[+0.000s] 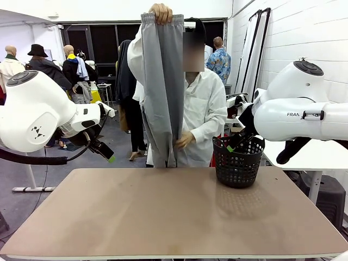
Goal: Fold the training pants.
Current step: Grab both ends of the Training pants handed by a person.
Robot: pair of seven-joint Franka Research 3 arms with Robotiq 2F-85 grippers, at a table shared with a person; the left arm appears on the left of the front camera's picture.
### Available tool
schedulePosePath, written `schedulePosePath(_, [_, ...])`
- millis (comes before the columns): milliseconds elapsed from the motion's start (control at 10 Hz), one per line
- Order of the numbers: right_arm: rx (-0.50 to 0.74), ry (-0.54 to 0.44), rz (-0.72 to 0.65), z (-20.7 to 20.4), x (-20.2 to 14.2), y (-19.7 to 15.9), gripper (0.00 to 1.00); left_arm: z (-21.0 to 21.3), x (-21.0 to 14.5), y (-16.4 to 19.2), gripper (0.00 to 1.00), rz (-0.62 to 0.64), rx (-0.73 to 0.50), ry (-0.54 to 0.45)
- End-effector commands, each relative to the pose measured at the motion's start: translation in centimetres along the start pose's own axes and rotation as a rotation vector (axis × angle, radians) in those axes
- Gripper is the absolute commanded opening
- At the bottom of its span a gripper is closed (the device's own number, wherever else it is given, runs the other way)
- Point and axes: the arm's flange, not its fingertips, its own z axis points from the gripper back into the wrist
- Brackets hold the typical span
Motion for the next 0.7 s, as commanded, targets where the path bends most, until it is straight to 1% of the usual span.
schedulePosePath(0, [-0.003, -0.009, 0.001, -0.1, 0.13, -0.01, 1.0, 0.02, 0.08, 0.04, 1.0, -0.006, 0.009, -0.007])
schedulePosePath(600, [-0.003, -0.009, 0.001, -0.1, 0.13, -0.01, 1.0, 0.02, 0.08, 0.04, 1.0, -0.006, 0.009, -0.007])
